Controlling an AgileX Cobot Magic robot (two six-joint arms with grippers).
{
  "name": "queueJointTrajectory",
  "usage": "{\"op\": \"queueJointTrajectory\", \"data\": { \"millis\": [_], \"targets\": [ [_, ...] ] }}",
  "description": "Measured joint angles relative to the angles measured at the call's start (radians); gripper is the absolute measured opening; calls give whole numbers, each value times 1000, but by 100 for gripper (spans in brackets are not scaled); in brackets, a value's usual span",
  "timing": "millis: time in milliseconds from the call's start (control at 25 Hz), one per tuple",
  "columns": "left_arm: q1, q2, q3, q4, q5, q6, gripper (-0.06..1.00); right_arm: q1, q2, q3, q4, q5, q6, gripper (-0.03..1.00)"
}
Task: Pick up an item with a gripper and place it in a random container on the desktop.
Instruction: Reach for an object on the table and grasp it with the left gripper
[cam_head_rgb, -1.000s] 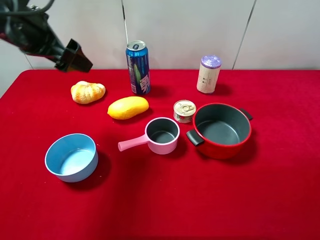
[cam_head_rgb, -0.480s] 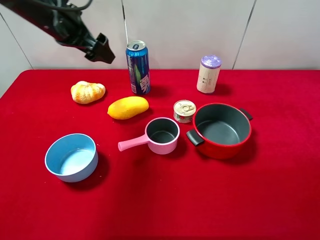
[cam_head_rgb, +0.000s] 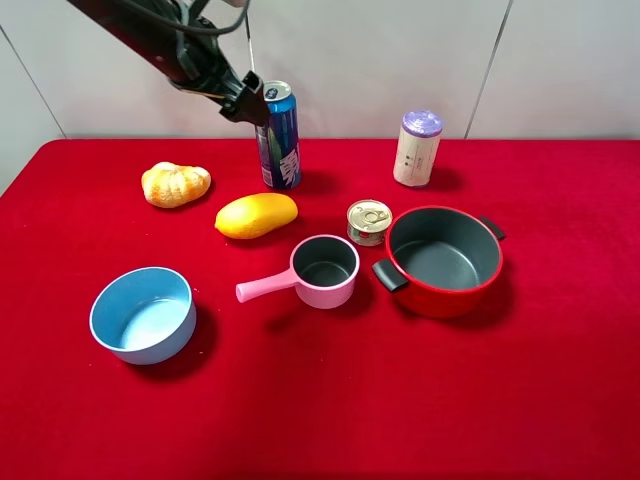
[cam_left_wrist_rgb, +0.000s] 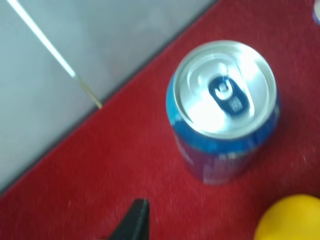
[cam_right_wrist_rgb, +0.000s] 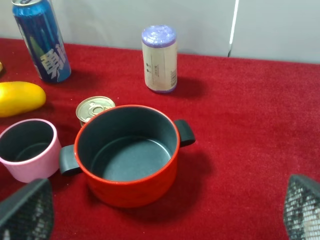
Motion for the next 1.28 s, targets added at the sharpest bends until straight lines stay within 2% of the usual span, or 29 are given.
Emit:
{"op": "queueJointTrajectory", "data": {
  "millis": [520,1040,1280],
  "targets": [
    [-19,108,-32,4,-158,25,99,0,0,0,0,0,0,69],
    [-41,196,-46,3,-275,26,99,0,0,0,0,0,0,69],
    [-46,234,-55,3,-298,26,99,0,0,0,0,0,0,69]
  ]
}}
